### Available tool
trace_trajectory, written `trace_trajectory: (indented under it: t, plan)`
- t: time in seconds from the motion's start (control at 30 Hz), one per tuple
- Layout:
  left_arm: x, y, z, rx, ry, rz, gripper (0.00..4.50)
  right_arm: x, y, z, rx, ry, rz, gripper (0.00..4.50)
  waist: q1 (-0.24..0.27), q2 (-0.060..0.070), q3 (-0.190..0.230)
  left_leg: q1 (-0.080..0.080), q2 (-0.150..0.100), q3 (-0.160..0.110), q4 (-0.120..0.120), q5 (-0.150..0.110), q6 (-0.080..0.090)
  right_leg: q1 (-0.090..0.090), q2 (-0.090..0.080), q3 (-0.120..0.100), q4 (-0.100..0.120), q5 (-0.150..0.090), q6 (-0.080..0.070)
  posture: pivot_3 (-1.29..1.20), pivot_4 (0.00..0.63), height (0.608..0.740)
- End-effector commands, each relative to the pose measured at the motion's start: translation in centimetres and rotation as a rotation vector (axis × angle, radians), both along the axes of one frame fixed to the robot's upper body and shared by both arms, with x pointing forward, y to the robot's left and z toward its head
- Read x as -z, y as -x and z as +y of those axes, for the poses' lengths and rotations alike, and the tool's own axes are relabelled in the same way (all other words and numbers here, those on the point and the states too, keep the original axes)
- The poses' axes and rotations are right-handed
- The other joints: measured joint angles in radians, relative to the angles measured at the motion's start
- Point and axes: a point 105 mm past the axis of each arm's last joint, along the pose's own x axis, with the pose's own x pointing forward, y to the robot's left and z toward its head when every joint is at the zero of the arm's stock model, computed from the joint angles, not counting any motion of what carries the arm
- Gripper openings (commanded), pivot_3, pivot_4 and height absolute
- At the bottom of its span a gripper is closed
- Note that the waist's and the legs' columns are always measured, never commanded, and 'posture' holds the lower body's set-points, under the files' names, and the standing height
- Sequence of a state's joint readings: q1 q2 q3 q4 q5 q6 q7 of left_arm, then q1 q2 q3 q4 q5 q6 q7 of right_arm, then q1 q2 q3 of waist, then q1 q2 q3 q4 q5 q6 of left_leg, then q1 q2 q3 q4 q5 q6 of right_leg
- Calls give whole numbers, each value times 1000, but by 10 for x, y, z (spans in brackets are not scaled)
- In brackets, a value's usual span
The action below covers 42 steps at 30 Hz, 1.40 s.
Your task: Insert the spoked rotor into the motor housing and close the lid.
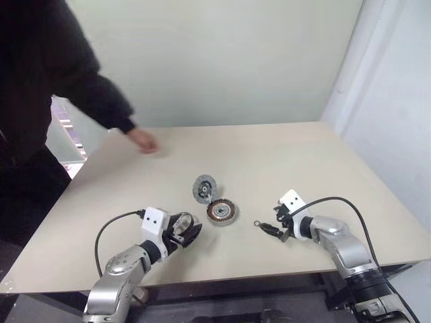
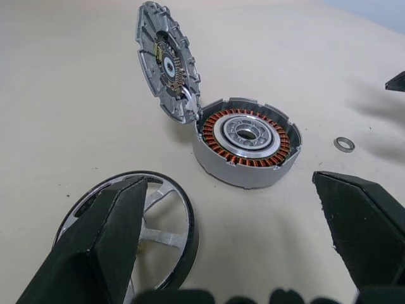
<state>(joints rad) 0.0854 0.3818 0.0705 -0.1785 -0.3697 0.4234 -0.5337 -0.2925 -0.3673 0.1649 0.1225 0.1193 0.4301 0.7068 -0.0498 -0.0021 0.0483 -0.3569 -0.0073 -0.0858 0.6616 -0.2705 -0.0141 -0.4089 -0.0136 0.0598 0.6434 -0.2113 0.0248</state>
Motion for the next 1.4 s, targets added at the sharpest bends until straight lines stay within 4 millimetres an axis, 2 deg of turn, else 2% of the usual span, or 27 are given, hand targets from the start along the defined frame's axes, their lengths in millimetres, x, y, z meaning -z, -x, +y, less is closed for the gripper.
trace_trajectory:
  t: [0.03,0.43,0.67,0.9,1.13,1.4]
  plan:
    - [-18,-3,2,0,-6,-65,4479,-16,-3,3,-7,-29,-52,4500,0,0,0,0,0,0,0,0,0,0,0,0,0,0,0,0,0,740]
    - [-20,-1,3,-3,-8,-69,4479,-17,-2,7,3,-57,-48,4500,0,0,0,0,0,0,0,0,0,0,0,0,0,0,0,0,0,740]
    - [-21,2,-1,18,-11,-65,4479,-30,-9,5,77,-163,-102,4500,0,0,0,0,0,0,0,0,0,0,0,0,0,0,0,0,0,740]
    - [-21,7,-5,28,-5,-62,4479,-35,-9,6,72,-174,-122,4500,0,0,0,0,0,1,0,0,0,0,0,0,0,0,0,0,0,740]
    - [-13,14,-12,79,-30,-23,4479,-20,6,10,1,-120,-24,4500,0,0,0,0,0,1,0,0,0,0,0,1,0,-1,-2,0,0,740]
    - [1,23,-24,158,-62,31,4479,7,-2,18,26,-60,-6,4500,0,0,0,1,1,2,0,0,0,0,0,1,0,-1,-2,0,0,740]
